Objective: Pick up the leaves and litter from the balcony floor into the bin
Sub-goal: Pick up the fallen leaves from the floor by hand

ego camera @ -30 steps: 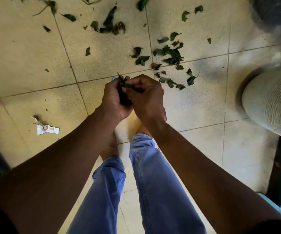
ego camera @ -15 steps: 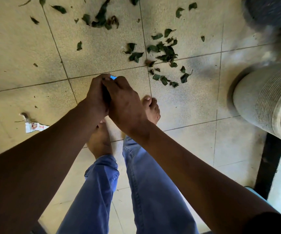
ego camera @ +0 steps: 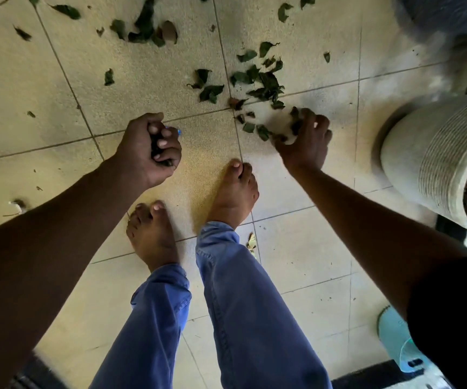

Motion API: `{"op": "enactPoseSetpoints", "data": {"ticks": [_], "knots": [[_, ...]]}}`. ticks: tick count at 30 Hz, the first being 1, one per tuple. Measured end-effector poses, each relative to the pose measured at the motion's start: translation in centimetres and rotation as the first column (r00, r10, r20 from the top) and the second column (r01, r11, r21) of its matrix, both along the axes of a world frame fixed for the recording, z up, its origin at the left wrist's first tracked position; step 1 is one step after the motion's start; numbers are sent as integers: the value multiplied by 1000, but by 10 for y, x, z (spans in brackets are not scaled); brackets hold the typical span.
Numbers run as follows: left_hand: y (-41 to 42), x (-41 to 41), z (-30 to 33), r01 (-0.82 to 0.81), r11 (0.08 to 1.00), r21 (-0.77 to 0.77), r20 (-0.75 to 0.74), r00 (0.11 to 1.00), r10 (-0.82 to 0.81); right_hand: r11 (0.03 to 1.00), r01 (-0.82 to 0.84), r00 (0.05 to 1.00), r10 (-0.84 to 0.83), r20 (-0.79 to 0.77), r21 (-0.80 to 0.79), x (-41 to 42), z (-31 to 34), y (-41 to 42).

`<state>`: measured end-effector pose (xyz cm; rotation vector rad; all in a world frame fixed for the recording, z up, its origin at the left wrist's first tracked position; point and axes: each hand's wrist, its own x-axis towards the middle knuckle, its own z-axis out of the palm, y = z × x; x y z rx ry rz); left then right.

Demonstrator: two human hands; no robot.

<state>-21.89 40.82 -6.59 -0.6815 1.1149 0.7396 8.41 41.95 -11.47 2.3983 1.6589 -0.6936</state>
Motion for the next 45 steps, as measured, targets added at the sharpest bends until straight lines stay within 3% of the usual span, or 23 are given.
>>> {"op": "enactPoseSetpoints", "data": {"ticks": [2, 9, 20, 28, 39, 45], "knots": [[-6, -1, -4, 17, 1000, -8, 6, 1000, -17, 999, 37, 999, -36, 12, -17, 13, -11, 1], [-26, 13, -6, 14, 997, -69, 11, 1000, -13, 991, 99, 984, -84, -155, 89, 12, -19, -9], [-17, 18, -6, 41, 999, -28, 43, 998, -40, 998, 61, 996, -59, -73, 19, 0, -18, -2], [-8, 12, -1, 57, 998, -10, 38, 998, -56, 964, 266, 957, -262, -127, 15, 5, -5, 1], [-11, 30, -1, 95, 995, -24, 54, 994, -94, 995, -23, 951, 51, -304, 94, -2, 6, -7], [-12, 31, -2, 129, 992, -11, 43, 991, -128, 997, -71, 968, 78, -241, 36, -17, -12, 0]]}}
